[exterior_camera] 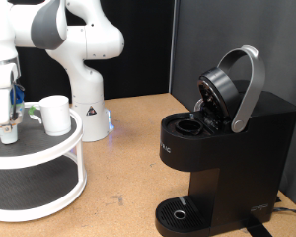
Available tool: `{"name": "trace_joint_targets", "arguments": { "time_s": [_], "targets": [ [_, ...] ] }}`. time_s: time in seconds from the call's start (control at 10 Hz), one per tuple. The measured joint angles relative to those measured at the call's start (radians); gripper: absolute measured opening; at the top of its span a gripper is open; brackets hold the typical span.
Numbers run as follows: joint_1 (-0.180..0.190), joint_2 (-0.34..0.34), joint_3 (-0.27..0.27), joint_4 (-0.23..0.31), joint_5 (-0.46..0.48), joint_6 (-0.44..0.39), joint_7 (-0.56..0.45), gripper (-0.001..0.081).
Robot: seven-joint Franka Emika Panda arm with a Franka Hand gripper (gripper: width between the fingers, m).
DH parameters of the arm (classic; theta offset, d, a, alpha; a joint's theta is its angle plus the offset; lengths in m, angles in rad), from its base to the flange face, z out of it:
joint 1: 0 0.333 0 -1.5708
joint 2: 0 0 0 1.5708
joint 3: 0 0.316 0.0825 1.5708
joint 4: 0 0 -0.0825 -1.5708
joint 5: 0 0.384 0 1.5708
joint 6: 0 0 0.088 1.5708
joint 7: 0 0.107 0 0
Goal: Make a cup of coffee with the keurig machine
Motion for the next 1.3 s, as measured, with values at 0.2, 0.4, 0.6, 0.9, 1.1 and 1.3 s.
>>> {"name": "trace_joint_targets", "arguments": {
  "time_s": [0.2,0.4,0.6,0.9,1.1,1.3],
  "targets": [
    [0.0,0.0,0.001,0.0,0.0,0.0,0.004,0.0445],
    [0.0,0.0,0.001,0.009,0.004,-0.019,0.004,0.0445],
    [0.003,-0.008,0.002,0.033,0.02,-0.064,0.002,0.0429],
    [0.009,-0.032,0.003,0.075,0.04,-0.131,-0.016,0.0427],
    [0.009,-0.045,0.01,0.091,0.032,-0.14,-0.018,0.0427],
    [0.014,-0.044,0.004,0.094,0.071,-0.181,-0.03,0.0427]
  ]
}}
